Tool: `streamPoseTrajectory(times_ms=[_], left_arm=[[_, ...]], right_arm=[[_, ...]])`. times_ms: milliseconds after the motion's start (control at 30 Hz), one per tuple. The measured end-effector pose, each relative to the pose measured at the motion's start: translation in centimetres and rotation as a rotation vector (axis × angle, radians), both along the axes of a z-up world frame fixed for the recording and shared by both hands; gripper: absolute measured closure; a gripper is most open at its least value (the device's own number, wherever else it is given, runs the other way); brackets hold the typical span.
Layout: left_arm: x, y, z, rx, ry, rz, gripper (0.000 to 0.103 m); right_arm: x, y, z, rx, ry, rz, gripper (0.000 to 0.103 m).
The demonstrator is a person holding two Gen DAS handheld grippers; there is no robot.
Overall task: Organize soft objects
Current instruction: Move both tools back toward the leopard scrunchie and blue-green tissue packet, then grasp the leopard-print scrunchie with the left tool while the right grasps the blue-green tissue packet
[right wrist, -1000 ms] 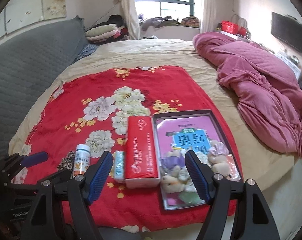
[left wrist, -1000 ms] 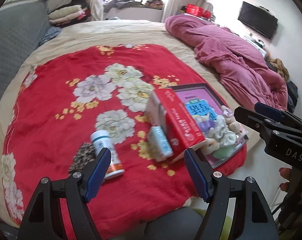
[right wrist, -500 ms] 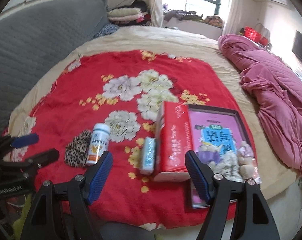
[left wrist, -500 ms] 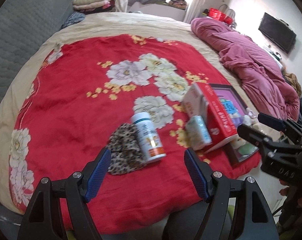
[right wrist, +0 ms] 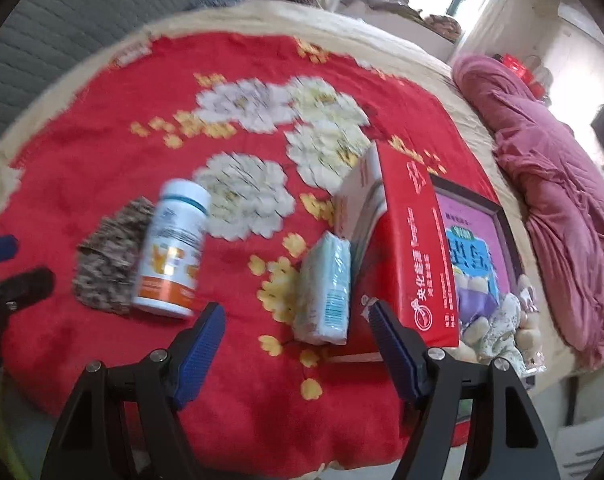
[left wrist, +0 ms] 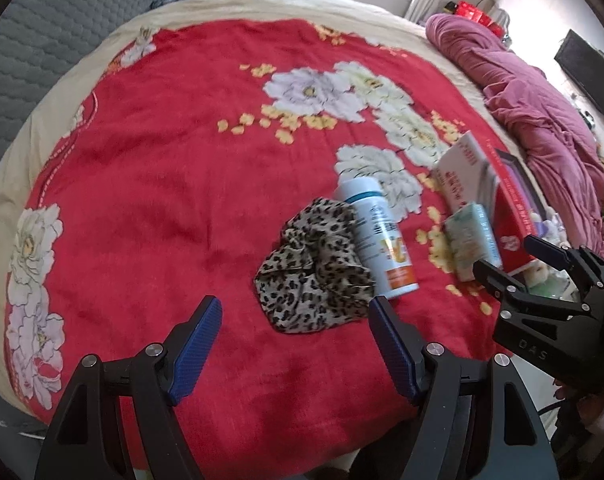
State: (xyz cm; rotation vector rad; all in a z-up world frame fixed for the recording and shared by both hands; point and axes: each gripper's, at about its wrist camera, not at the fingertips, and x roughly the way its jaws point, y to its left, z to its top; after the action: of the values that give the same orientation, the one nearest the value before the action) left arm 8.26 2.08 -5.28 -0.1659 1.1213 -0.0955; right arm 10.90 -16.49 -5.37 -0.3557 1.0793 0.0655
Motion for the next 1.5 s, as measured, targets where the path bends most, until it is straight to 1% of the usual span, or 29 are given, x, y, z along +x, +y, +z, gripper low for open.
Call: streamPoseTrajectory(times_ms=[67,100,200,267,333,500,633,700,733,767,800,833,1000,1033,1067,1100,1167,1200,1233,1267,1333,1433,1500], left_arm=[[0.6,0.1,-0.8,-0.002,0.014,-0.005,0.026],[0.9,0.1,-1.0,-0.003,0.02,-0.007,0.026],[1.7,-0.1,-1.8,-0.007,0.035,-0.015,0.026],[2.2,-0.1,-2.3,-0.013,0.044,-0.016,0.026],[2.6,0.0,-2.7,-0.021,0.047,-0.015,0.026],[3.5,-0.2,-3.4,-0.033,0.061,-0.024,0.026],[4.1,-0.3,-4.1,-0.084,0.076,-0.03,0.026],[4.4,-0.4,-4.5,-0.08,0.083,-0.027,0.026],[4.6,-0.4,-4.8,-0.078,0.089,-0.025,0.026],[4.8,-0.4,-5.1,-0.075,0.096,-0.022,0.026],[5.0,-0.4,-5.3,-0.073,0.102,-0.018,0.026],[5.2,-0.5,-5.6,-0.073,0.107,-0.012,0.026],[5.9,-0.6,-7.2,-0.085,0.138,-0.001,0.026],[6.0,-0.7,-7.3,-0.08,0.135,-0.003,0.031],[6.1,-0.8,-7.3,-0.072,0.131,-0.002,0.041],[6.1,-0.9,-7.3,-0.067,0.127,-0.002,0.048],[6.3,-1.1,-7.3,-0.051,0.125,-0.004,0.073],[6.4,-1.0,-7.3,-0.056,0.124,-0.003,0.078],[6.5,-0.9,-7.3,-0.079,0.125,0.0,0.083],[6.5,-0.8,-7.4,-0.093,0.129,0.0,0.087],[6.4,-0.5,-7.2,-0.113,0.126,0.001,0.091],[6.1,-0.3,-6.7,-0.135,0.113,0.011,0.093],[5.7,-0.3,-6.2,-0.133,0.103,0.014,0.093]], right_arm=[[0.6,-0.2,-0.7,-0.018,-0.002,-0.032,0.029],[0.9,-0.1,-1.2,-0.045,0.007,-0.039,0.03],[1.6,0.0,-2.3,-0.037,0.03,-0.051,0.032],[2.2,-0.1,-3.1,-0.029,0.048,-0.077,0.037],[2.8,-0.2,-3.8,-0.023,0.067,-0.096,0.039],[3.7,0.0,-4.8,-0.045,0.061,-0.128,0.049],[4.3,0.6,-5.3,-0.101,0.032,-0.11,0.056],[4.4,0.8,-5.6,-0.146,0.014,-0.096,0.066],[4.4,1.0,-5.8,-0.176,-0.001,-0.083,0.069],[4.4,1.1,-5.9,-0.196,-0.008,-0.072,0.074],[4.4,1.0,-6.0,-0.206,-0.015,-0.063,0.077],[4.3,0.9,-5.9,-0.211,-0.022,-0.054,0.078],[4.0,0.4,-5.3,-0.177,-0.035,-0.032,0.079],[3.9,0.2,-5.1,-0.158,-0.043,-0.031,0.079],[3.9,0.0,-4.8,-0.136,-0.046,-0.033,0.08],[3.7,-0.2,-4.6,-0.124,-0.046,-0.037,0.08],[3.6,-0.6,-4.0,-0.074,-0.042,-0.034,0.08],[3.5,-0.7,-3.7,-0.06,-0.042,-0.034,0.08],[3.4,-0.8,-3.4,-0.055,-0.048,-0.033,0.08],[3.4,-0.9,-3.1,-0.042,-0.052,-0.032,0.08],[3.3,-1.1,-2.6,-0.015,-0.052,-0.03,0.08],[3.1,-1.4,-2.1,0.039,-0.044,-0.03,0.08],[3.0,-1.7,-1.9,0.073,-0.032,-0.033,0.08]])
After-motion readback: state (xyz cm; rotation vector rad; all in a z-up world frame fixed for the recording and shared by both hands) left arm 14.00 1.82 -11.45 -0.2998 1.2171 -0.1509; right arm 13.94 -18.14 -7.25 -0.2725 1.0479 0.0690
